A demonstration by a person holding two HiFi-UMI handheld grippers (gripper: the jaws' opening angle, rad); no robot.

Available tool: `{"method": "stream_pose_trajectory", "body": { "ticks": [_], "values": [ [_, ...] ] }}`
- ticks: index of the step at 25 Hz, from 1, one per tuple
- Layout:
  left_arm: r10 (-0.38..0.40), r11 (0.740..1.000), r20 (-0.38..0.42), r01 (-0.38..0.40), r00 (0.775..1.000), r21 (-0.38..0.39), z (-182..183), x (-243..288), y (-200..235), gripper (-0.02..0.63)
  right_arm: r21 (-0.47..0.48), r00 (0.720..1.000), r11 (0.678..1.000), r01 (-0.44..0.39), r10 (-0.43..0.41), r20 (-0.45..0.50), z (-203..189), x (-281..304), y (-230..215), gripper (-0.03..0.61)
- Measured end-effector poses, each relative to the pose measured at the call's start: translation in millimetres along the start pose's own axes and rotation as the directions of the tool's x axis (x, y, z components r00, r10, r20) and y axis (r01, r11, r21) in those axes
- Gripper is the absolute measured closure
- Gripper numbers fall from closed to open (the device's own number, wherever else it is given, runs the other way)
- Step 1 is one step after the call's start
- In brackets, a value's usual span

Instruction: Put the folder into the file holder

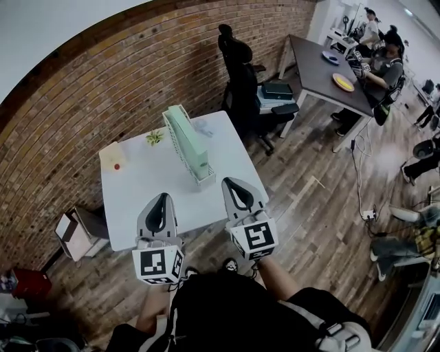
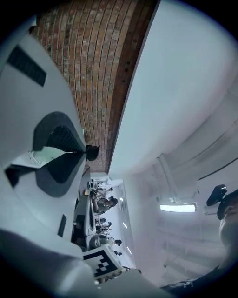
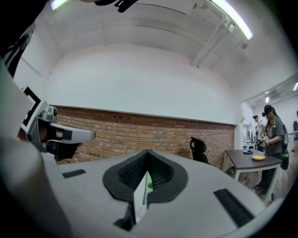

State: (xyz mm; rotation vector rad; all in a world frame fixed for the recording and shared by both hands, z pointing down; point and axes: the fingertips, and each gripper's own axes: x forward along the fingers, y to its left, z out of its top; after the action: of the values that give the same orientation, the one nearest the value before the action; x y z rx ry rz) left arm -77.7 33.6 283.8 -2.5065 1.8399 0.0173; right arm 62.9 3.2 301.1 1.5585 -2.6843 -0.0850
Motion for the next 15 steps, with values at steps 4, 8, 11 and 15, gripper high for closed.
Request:
{"method": "stream_pose_trajectory", "body": {
  "ticks": [4,8,11,15],
  "values": [
    [0.008,1.000,0.008,-0.007,1.000,-0.017,-3.9,-5.9,14.2,0.591,-0.021,1.000,1.000,0.009,-0.009,0.004,8.4,3.9,11.1,0.569],
    [0.002,1.000,0.011,-0.002,1.000,-0.021,-5.5,-10.0,21.3,0.591,-0.037,1.000,0.999,0.014,-0.014,0.004,11.5,6.2,19.8,0.569],
    [-0.001,1.000,0.014,0.001,1.000,-0.012,-4.3,-11.7,23.5,0.591,-0.037,1.000,0.999,0.015,-0.015,0.006,12.9,6.9,25.1,0.569],
    [-0.010,1.000,0.014,0.010,1.000,-0.013,-7.9,-12.1,27.5,0.591,-0.045,1.000,0.999,0.023,-0.023,0.006,13.6,8.8,30.6,0.569]
  ]
}}
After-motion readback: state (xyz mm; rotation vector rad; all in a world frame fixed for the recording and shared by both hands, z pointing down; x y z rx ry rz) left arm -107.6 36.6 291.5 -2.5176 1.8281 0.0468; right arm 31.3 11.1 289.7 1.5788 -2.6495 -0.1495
